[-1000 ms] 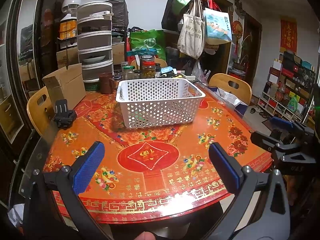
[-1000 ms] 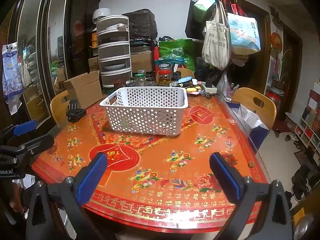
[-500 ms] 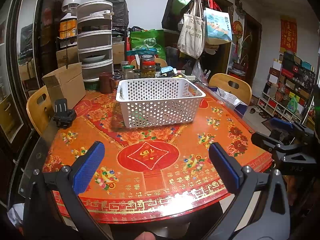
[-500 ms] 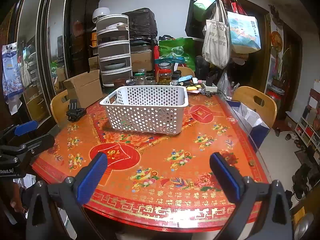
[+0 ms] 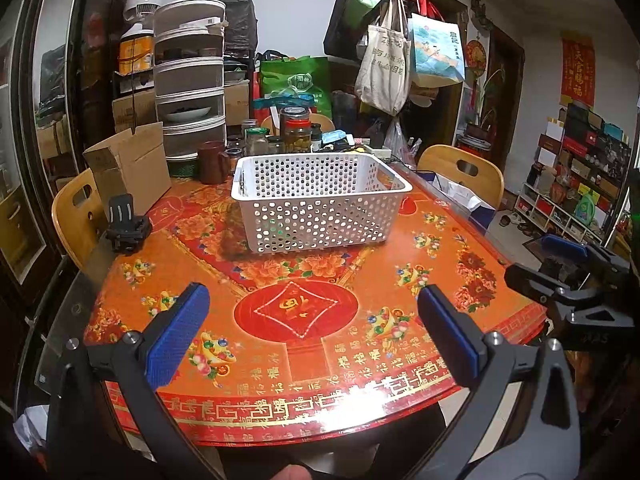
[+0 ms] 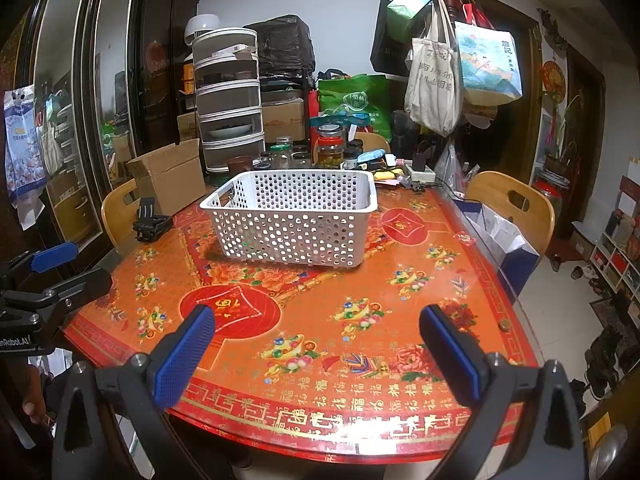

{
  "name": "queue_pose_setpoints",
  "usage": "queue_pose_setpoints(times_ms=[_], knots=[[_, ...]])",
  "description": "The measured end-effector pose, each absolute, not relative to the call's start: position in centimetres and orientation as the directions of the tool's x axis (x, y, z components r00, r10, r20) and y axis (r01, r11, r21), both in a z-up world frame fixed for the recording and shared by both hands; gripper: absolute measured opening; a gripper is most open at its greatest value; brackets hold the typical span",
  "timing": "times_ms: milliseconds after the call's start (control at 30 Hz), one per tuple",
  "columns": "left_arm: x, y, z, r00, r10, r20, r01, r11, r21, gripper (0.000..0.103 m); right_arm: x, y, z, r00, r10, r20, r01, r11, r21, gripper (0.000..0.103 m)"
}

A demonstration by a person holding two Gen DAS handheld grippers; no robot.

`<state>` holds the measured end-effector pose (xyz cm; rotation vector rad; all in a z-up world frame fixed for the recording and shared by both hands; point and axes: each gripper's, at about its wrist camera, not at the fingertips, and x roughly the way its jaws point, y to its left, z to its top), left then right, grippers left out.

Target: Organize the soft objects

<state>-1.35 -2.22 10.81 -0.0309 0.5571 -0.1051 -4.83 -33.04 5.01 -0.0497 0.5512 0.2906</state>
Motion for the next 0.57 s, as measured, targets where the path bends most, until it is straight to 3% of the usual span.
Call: queue_pose_setpoints(times_ms=[567], knots=[[-1.83, -2.26, 11.06, 0.857, -0.114, -0.502, 0.1, 0.994, -0.054, 0.103, -4.9, -33.05, 4.92, 0.812, 0.258, -0.524, -0.285, 0.958, 0.031, 0.102]])
